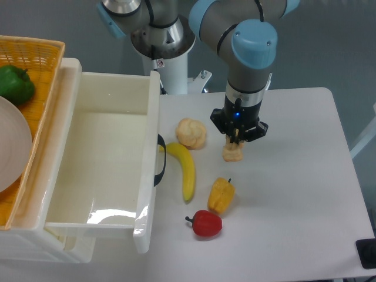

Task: Place the square bread in the upper white drawer
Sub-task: 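Close the gripper on the small square bread piece on the table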

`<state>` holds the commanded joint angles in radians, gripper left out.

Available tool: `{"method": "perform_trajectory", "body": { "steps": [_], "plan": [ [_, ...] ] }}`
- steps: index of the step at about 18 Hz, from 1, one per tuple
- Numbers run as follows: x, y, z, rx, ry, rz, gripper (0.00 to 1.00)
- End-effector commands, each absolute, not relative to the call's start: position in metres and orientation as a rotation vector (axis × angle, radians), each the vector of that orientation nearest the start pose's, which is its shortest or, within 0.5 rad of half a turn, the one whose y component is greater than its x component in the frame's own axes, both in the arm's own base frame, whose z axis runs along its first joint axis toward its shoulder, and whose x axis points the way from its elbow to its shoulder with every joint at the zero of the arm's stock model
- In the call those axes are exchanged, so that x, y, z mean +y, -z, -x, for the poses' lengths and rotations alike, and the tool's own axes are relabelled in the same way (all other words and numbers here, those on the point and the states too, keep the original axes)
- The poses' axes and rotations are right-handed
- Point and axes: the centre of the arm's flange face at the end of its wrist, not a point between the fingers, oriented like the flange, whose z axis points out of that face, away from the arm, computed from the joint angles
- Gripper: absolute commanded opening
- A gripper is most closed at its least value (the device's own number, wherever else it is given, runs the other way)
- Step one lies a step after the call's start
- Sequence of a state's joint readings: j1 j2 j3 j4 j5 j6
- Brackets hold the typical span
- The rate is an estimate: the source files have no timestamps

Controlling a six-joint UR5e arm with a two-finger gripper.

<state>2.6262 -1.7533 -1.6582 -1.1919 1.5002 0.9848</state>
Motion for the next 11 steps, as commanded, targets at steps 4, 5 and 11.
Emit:
{"method": "perform_trajectory", "body": {
  "steps": [4, 5, 11],
  "plan": [
    [0.4016, -0.3896, 0.4236, -0.114, -0.089, 3.015, 0.15],
    [0.4014, -0.3895, 0.4236, -0.114, -0.088, 3.017, 0.15],
    [0.3992, -0.3953, 0.4276, -0.124, -0.097, 3.008, 0.15]
  ]
}}
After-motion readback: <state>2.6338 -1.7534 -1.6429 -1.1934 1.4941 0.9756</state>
